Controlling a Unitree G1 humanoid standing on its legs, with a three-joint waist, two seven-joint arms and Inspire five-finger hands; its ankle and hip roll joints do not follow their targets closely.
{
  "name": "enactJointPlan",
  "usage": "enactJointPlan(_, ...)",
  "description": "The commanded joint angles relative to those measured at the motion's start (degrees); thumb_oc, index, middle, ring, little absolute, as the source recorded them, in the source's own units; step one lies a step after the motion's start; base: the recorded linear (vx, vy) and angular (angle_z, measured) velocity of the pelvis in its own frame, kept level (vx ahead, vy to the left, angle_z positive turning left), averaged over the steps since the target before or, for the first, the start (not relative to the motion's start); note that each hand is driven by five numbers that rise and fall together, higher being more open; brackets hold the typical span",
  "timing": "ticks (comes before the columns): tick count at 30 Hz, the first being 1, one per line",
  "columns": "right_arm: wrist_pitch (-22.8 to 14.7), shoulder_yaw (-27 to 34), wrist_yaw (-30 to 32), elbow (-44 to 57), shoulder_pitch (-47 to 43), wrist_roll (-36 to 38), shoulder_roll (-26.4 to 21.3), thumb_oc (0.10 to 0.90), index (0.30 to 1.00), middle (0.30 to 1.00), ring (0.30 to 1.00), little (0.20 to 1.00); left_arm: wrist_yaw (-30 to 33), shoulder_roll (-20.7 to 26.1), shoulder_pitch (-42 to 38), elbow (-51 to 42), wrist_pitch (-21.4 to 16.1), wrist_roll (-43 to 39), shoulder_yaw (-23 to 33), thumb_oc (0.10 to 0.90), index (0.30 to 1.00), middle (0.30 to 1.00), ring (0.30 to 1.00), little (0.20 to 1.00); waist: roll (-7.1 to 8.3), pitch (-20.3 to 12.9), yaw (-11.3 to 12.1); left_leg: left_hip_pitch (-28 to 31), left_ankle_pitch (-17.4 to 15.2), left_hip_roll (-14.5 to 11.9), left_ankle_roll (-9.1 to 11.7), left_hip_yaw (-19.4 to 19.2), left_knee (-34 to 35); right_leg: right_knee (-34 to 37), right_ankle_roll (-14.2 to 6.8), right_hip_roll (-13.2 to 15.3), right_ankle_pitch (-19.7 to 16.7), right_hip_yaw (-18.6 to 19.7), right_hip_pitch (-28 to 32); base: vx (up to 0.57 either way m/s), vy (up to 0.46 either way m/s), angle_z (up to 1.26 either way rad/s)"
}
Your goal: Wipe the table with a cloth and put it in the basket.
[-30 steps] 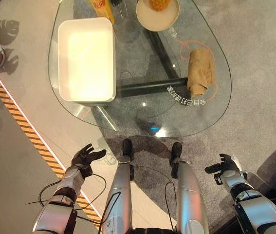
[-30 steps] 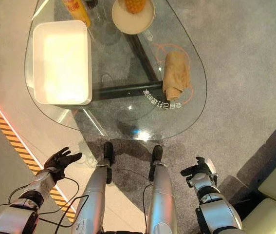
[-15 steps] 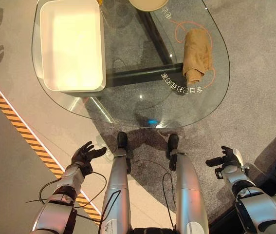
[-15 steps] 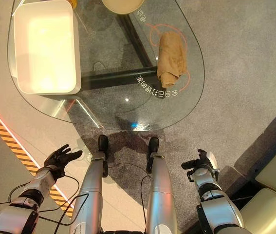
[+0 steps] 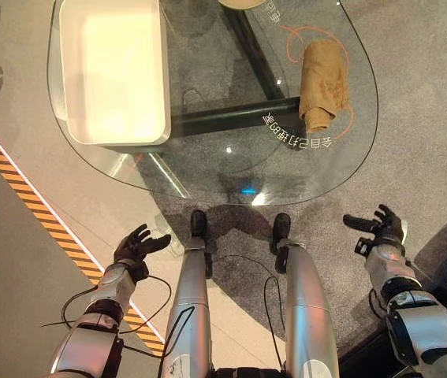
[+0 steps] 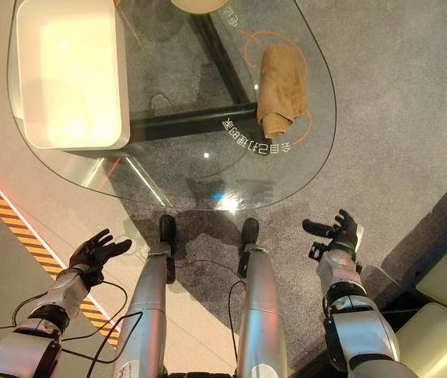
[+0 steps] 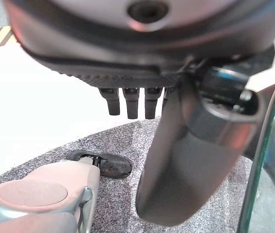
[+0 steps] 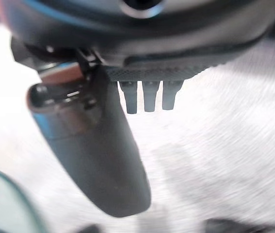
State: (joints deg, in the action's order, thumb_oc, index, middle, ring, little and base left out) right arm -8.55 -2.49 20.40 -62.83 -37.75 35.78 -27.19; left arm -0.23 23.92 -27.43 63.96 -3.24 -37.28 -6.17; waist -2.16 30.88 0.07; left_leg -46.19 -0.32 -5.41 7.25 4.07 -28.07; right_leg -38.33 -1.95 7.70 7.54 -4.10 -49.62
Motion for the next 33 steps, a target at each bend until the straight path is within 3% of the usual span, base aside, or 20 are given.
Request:
enactJointPlan(1, -7.2, 1.9, 7.6, 5.3, -0.1, 2.1, -5.0, 0.800, 0.900, 0.900, 0.900, 0.900, 2.5, 1.5, 2.5, 0.5, -1.8, -2.0, -0.2, 0.800, 0.900, 0.900, 0.900, 0.900, -0.70, -1.1, 0.2, -2.1, -3.8, 5.2, -5.1, -3.1, -5.1, 3.7, 1.3, -3.8, -2.2, -0.1, 1.4, -0.02, 0.034, -0.01)
enactJointPlan(8, -11.4, -0.2, 16.5, 11.3, -7.3, -1.5, -7.2, 0.800, 0.900, 0.900, 0.900, 0.900, 2.3, 0.8, 2.4, 1.1, -2.5, -3.7, -1.6, 0.800, 0.900, 0.900, 0.900, 0.900, -1.51, -1.1, 0.5, -1.6, -3.3, 5.3, -5.0, -3.2, -3.5, 4.8, 1.4, -3.8, -2.2, -0.3, 1.8, -0.02, 0.045, 0.00)
enactJointPlan(14, -11.5, -3.8, 20.9, 16.9, -12.3, -6.4, -7.5, 0.800, 0.900, 0.900, 0.900, 0.900, 2.3, 0.5, 1.7, 1.4, -2.8, -4.7, -2.4, 0.800, 0.900, 0.900, 0.900, 0.900, -1.83, -1.1, 0.8, -1.1, -2.6, 5.4, -4.8, -3.2, -1.4, 6.4, 1.3, -3.8, -2.3, -0.5, 1.9, -0.01, 0.019, 0.00)
enactJointPlan(22, -5.3, -9.9, 19.6, 21.9, -17.1, -11.4, -6.3, 0.800, 0.900, 0.900, 0.900, 0.900, 1.6, 0.3, 0.9, 1.5, -2.8, -5.3, -3.0, 0.800, 0.900, 0.900, 0.900, 0.900, -2.25, -1.1, 1.3, 0.0, -1.9, 5.7, -4.8, -3.6, 1.0, 8.6, 1.5, -3.3, -2.4, -1.0, 2.6, -0.01, 0.018, 0.00)
enactJointPlan(33, 2.5, -16.1, 16.6, 18.9, -22.6, -12.1, -5.4, 0.800, 0.900, 0.900, 0.900, 0.900, 1.5, -0.8, 1.0, 0.8, -2.5, -4.3, -4.1, 0.800, 0.900, 0.900, 0.900, 0.900, -2.78, -1.1, 2.6, 0.7, -1.7, 5.8, -5.0, -4.1, 1.8, 8.9, 1.9, -2.6, -2.4, -2.1, 3.0, 0.01, 0.005, 0.02)
